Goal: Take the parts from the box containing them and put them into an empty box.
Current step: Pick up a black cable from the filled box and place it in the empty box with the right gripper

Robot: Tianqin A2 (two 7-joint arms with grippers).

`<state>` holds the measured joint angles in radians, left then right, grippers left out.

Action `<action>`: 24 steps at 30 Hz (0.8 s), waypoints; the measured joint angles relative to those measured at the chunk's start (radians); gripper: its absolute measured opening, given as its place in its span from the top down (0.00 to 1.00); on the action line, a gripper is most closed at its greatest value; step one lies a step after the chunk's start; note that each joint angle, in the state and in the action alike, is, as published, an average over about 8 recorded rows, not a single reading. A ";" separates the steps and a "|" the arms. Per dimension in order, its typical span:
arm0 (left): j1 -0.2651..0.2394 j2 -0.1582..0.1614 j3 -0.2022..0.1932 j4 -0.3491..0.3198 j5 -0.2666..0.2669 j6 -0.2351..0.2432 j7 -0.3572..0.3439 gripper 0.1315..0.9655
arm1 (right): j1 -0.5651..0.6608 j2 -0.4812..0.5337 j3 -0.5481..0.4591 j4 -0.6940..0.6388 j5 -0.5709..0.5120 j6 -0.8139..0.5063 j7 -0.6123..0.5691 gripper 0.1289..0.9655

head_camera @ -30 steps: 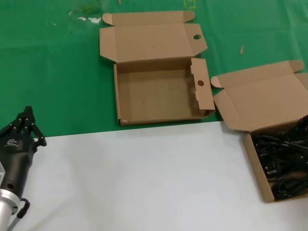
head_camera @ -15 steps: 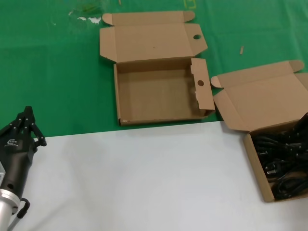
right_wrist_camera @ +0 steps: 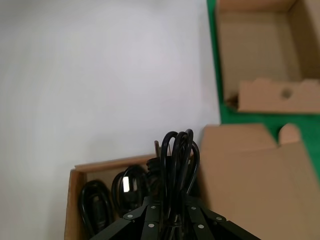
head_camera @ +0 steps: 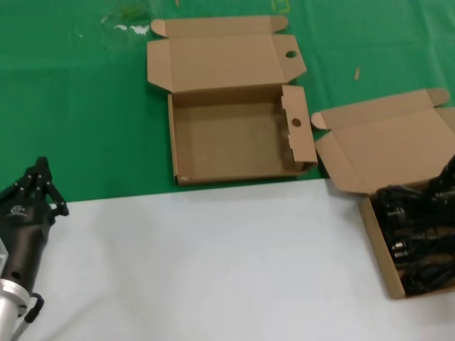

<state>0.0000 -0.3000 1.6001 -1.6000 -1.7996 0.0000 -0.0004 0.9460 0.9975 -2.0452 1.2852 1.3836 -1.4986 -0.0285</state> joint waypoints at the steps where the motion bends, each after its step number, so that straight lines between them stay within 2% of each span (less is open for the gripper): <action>1: 0.000 0.000 0.000 0.000 0.000 0.000 0.000 0.99 | 0.018 0.006 -0.005 0.021 0.010 -0.013 0.017 0.93; 7: 0.000 0.000 0.000 0.000 0.000 0.000 0.000 0.99 | 0.133 -0.013 -0.036 0.116 0.055 -0.053 0.106 0.93; 13: 0.000 0.000 0.000 0.000 0.000 0.000 0.000 0.99 | 0.212 -0.153 -0.063 0.133 0.028 -0.020 0.139 0.93; 19: 0.000 0.000 0.000 0.000 0.000 0.000 0.000 0.99 | 0.252 -0.331 -0.125 0.067 -0.048 0.069 0.110 0.93; 24: 0.000 0.000 0.000 0.000 0.000 0.000 0.000 0.99 | 0.272 -0.470 -0.179 -0.063 -0.116 0.167 0.037 0.93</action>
<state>0.0000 -0.3000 1.6000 -1.6000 -1.7998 0.0000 -0.0002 1.2182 0.5271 -2.2238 1.2218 1.2674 -1.3315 0.0089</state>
